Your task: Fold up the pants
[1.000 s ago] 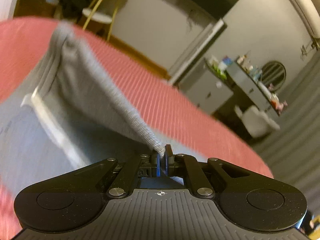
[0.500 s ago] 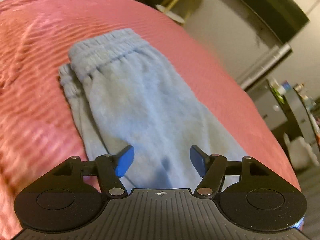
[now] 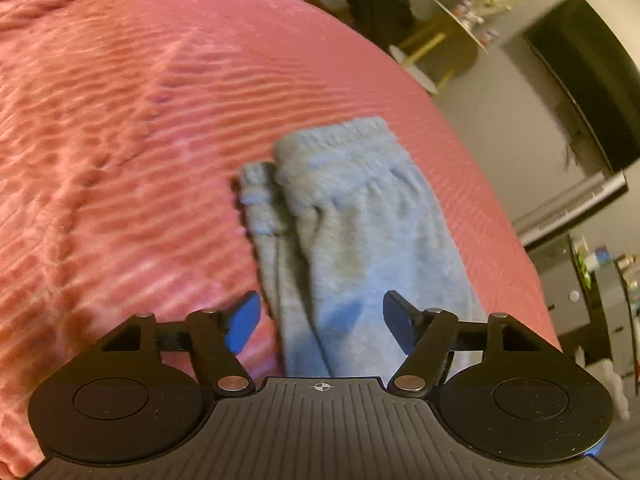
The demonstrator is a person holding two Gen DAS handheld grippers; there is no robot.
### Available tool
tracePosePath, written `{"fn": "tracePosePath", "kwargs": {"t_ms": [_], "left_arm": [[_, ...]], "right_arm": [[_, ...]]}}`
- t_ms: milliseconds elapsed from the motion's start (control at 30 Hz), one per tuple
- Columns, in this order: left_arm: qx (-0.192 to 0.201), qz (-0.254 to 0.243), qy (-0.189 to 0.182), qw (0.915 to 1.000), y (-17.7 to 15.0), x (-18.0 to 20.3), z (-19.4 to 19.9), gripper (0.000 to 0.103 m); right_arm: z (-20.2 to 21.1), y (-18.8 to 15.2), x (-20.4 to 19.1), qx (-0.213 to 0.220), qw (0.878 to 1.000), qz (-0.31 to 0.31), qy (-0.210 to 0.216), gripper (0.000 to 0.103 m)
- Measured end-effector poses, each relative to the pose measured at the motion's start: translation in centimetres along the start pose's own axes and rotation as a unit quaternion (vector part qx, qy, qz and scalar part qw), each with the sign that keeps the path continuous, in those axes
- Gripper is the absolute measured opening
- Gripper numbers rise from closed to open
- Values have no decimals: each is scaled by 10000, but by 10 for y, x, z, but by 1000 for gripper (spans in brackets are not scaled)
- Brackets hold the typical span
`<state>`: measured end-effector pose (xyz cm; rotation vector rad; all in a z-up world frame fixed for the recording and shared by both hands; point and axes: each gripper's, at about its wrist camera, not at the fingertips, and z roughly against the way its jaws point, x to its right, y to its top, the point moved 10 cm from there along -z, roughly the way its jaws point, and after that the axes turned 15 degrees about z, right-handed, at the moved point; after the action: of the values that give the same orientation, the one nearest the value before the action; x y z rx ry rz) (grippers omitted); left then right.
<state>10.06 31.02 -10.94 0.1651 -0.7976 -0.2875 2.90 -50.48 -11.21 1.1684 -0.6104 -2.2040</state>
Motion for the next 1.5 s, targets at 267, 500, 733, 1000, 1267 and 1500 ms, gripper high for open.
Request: {"fn": "tracePosePath", "kwargs": {"t_ms": [267, 500, 733, 1000, 1267, 1500], "left_arm": [[64, -542, -208, 9983, 4, 31, -17, 74], [-149, -667, 25, 9977, 2, 40, -30, 15], [121, -800, -586, 9950, 11, 57, 8, 12], [616, -987, 847, 9896, 16, 8, 16, 45], [1267, -2725, 219, 9535, -48, 90, 43, 67], [98, -3792, -420, 9243, -188, 149, -34, 65]], "right_arm": [[-10, -10, 14, -207, 9990, -341, -192, 26], [-14, -1, 16, -127, 9980, -592, -157, 28], [25, 47, -25, 622, 9975, 316, 85, 4], [36, 25, 26, 109, 9720, 1309, -1946, 15], [50, 36, -57, 814, 9427, 2690, -1796, 23], [-60, -126, -235, -812, 8583, 5052, 404, 27]]}}
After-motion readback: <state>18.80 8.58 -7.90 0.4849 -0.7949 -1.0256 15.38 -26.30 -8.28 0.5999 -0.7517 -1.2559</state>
